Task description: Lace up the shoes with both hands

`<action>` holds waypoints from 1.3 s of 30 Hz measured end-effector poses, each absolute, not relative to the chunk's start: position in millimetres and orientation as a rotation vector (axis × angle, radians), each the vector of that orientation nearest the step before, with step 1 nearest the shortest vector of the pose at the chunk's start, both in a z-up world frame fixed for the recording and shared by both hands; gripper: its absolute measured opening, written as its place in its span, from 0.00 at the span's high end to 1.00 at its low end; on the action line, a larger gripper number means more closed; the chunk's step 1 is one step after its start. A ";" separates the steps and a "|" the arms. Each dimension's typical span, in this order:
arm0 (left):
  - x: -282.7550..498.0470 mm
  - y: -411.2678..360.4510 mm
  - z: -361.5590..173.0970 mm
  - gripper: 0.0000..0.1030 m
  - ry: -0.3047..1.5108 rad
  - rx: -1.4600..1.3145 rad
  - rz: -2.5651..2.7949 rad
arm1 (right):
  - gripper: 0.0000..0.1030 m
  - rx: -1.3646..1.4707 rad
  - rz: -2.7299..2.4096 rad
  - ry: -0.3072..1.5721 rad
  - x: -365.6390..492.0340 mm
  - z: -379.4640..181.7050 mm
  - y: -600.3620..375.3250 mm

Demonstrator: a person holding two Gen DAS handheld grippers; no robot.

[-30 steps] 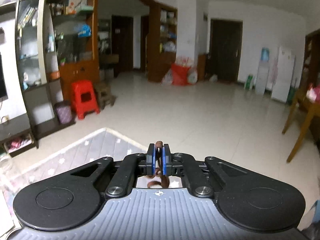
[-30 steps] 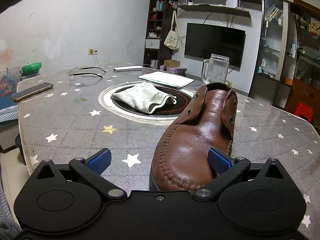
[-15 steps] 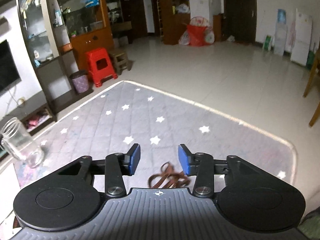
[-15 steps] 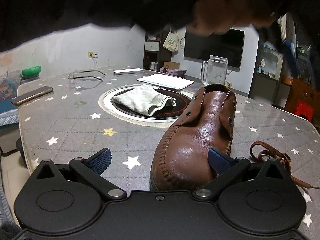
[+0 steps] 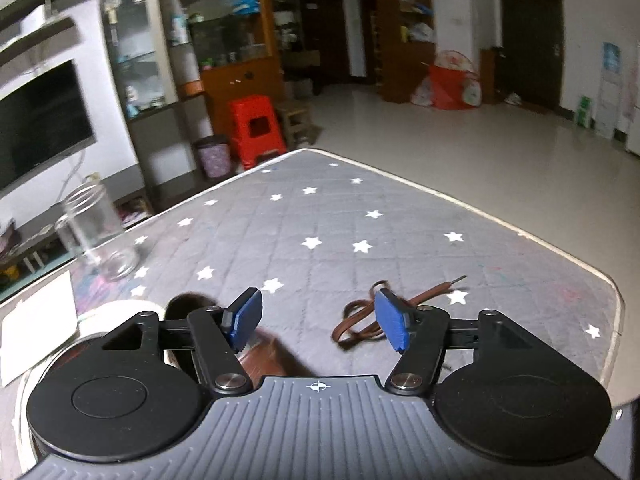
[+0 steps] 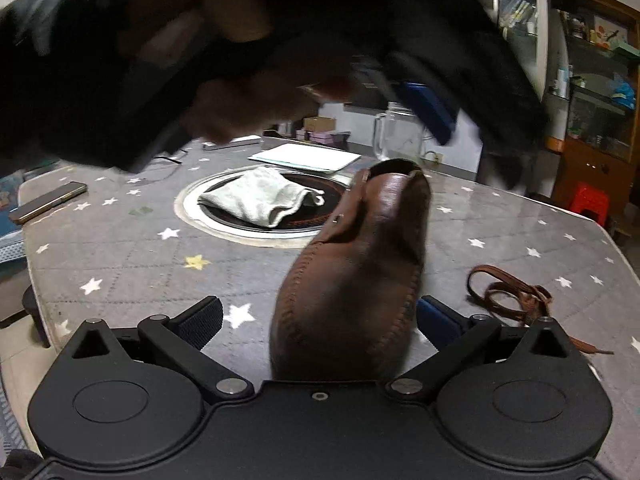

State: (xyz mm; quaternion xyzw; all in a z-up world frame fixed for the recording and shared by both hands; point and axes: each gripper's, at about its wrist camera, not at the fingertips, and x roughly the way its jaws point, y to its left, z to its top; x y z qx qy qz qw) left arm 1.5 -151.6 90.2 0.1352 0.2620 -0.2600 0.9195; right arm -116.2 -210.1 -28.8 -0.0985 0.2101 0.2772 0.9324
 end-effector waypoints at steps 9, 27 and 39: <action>-29.2 -124.6 94.5 0.27 0.501 0.176 -0.462 | 0.00 -0.173 0.485 0.443 -115.1 -26.1 -229.1; -52.1 -62.4 70.6 0.22 0.526 0.002 -0.283 | 0.00 -0.110 0.373 0.456 -108.0 -20.8 -270.1; -52.8 -19.3 51.6 0.21 0.529 0.069 -0.103 | 0.00 -0.085 0.248 0.471 -86.3 -21.2 -314.2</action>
